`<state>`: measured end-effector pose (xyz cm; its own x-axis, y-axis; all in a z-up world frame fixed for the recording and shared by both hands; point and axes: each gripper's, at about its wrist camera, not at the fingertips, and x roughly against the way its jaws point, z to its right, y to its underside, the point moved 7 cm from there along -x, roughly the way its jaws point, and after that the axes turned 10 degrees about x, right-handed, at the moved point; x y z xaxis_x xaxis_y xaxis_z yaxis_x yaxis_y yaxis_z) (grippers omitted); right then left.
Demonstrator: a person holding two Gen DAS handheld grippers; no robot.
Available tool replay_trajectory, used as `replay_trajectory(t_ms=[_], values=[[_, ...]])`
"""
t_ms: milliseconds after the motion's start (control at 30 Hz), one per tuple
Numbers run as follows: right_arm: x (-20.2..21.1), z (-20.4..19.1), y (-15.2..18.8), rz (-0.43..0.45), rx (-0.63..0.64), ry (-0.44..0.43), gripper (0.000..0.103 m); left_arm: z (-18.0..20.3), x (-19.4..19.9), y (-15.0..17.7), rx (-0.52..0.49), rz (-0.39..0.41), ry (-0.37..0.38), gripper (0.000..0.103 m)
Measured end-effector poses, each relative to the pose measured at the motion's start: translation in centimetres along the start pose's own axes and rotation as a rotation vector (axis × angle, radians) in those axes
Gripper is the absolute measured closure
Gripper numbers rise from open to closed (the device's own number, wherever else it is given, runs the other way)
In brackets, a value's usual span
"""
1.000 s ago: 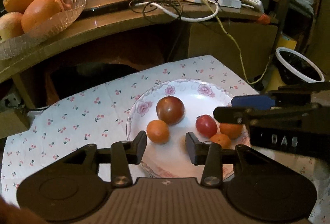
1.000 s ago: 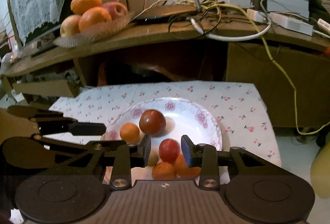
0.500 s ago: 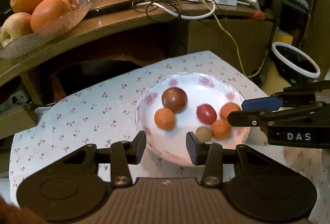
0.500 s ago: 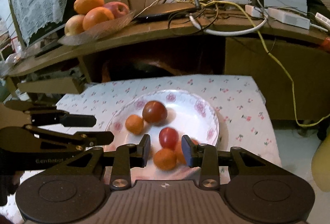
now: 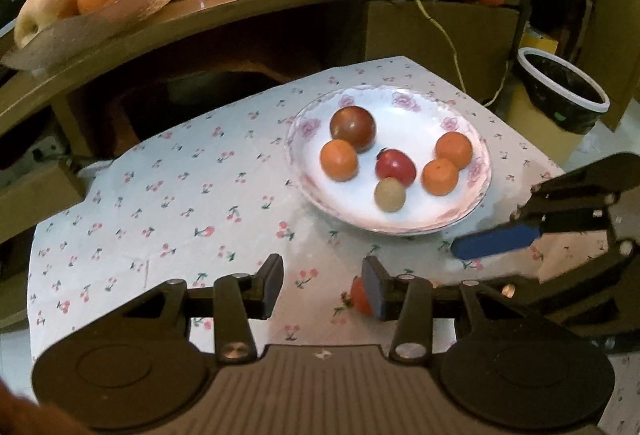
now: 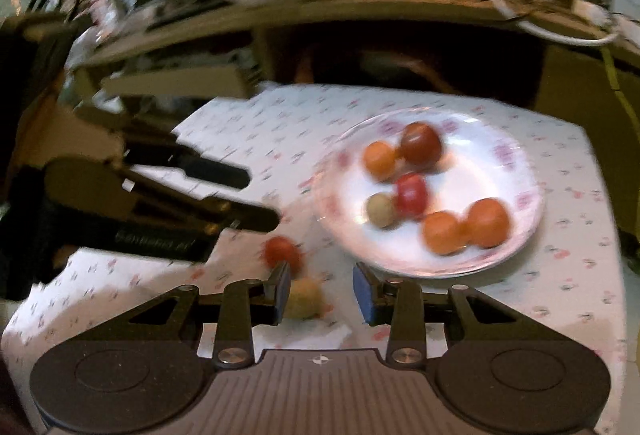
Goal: Organize fruits
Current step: 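Withdraw both open grippers from the plate toward the last loose fruits, then grasp the red tomato with the left gripper while the right grasps the other tan fruit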
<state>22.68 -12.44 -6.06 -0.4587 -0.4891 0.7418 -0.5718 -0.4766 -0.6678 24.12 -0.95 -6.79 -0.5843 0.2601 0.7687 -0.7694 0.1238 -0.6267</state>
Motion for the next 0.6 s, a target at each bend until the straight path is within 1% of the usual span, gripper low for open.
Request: replay_trajectory(t_ms=[133, 167, 233, 300, 367, 433, 600], values=[[-1.3, -1.4, 0.3, -0.032, 0.029, -0.030, 0.065, -0.5, 0.0, 0.6, -0.002, -0.017, 0.011, 0.054], [-1.7, -1.6, 0.4, -0.041, 0.032, -0.030, 0.065, -0.6, -0.1, 0.8, -0.004, -0.023, 0.014, 0.054], [-2.2, -1.9, 0.6, -0.050, 0.043, -0.025, 0.062, -0.5, -0.3, 1.1, -0.006, -0.036, 0.020, 0.054], [-2.6, -1.9, 0.6, -0.055, 0.049, -0.019, 0.062, -0.4, -0.5, 1.2, -0.010, -0.042, 0.029, 0.054], [-2.7, -1.9, 0.6, -0.063, 0.047, -0.028, 0.065, 0.0, -0.5, 1.1, -0.017, -0.042, 0.043, 0.054], [-2.8, -1.9, 0.8, -0.080, 0.067, -0.007, 0.072, 0.3, -0.5, 1.2, -0.027, -0.045, 0.058, 0.054], [-2.1, -1.5, 1.3, -0.098, 0.059, -0.001, 0.073, 1.1, -1.1, 1.7, -0.043, -0.071, 0.080, 0.054]])
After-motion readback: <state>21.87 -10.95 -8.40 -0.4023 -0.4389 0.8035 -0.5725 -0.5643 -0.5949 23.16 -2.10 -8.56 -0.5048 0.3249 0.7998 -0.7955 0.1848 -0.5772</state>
